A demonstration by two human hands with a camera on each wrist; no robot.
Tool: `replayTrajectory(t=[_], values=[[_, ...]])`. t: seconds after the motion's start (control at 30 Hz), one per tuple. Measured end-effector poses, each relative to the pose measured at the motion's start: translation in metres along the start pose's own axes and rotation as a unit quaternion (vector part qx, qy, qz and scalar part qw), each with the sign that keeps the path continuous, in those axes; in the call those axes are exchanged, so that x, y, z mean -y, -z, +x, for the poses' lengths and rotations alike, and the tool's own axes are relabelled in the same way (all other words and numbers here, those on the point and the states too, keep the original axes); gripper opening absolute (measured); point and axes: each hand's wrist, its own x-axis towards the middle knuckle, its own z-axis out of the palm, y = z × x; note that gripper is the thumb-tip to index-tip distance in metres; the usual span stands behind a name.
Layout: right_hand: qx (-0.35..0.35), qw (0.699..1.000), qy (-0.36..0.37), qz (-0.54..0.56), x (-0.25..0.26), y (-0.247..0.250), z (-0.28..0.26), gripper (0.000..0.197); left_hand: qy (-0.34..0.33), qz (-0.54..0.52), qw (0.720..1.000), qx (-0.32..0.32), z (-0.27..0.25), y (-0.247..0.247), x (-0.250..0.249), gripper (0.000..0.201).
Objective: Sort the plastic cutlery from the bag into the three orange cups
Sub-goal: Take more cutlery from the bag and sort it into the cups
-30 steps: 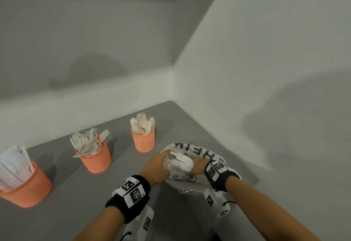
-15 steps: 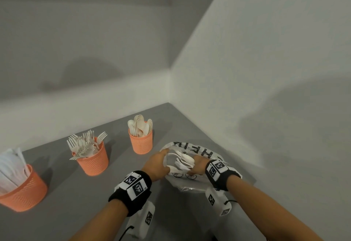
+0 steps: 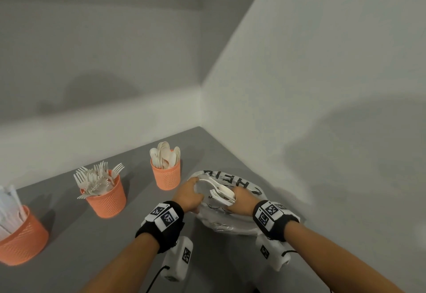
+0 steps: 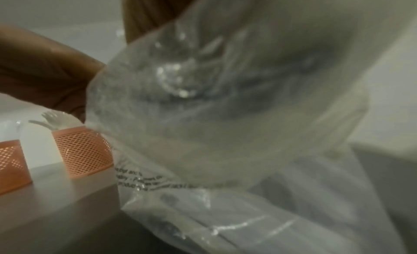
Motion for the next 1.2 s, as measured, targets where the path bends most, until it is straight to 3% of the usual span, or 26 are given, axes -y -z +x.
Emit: replayTrajectory(t=[0.13, 0.2, 0.33, 0.43, 0.57, 0.77, 0.83, 0.9, 1.0, 1.07, 1.2], values=[[-0.058, 0.993, 0.012, 0.099, -0.005, 0.001, -0.001, 0.013, -0.008, -0.042, 0.999, 0.002, 0.001, -0.004, -0.004, 0.055], [-0.077, 0.989, 0.032, 0.123, -0.004, 0.002, -0.001, 0.017, -0.005, -0.072, 0.997, 0.005, 0.001, -0.005, -0.007, 0.050], [-0.044, 0.992, 0.059, 0.106, 0.004, 0.010, -0.003, 0.023, 0.017, -0.143, 0.989, -0.017, -0.002, -0.002, -0.007, 0.047], [-0.018, 0.982, 0.055, 0.181, 0.007, 0.018, -0.006, 0.019, 0.006, -0.150, 0.988, -0.035, -0.004, -0.002, -0.003, 0.052], [-0.047, 0.948, 0.018, 0.314, 0.007, 0.020, -0.009, 0.011, 0.001, -0.148, 0.989, -0.022, -0.005, -0.006, -0.005, 0.051], [-0.215, 0.895, 0.012, 0.391, 0.020, 0.030, -0.002, 0.022, -0.011, -0.093, 0.996, 0.001, -0.012, -0.003, -0.012, 0.041], [-0.255, 0.867, 0.015, 0.427, 0.032, 0.042, 0.000, 0.025, -0.055, -0.035, 0.998, -0.027, -0.015, 0.003, -0.013, 0.035], [-0.272, 0.836, 0.024, 0.475, 0.047, 0.054, 0.002, 0.027, -0.084, -0.056, 0.991, -0.083, -0.023, 0.012, -0.015, 0.029], [-0.265, 0.793, 0.043, 0.547, 0.075, 0.062, 0.008, 0.028, -0.063, -0.230, 0.962, -0.136, -0.038, 0.029, -0.016, 0.025], [-0.245, 0.779, 0.050, 0.575, 0.098, 0.056, 0.014, 0.030, -0.010, -0.367, 0.923, -0.113, -0.051, 0.037, -0.013, 0.025], [-0.206, 0.786, 0.061, 0.579, 0.147, 0.014, 0.025, 0.029, 0.104, -0.553, 0.825, -0.045, -0.075, 0.047, 0.008, 0.040]])
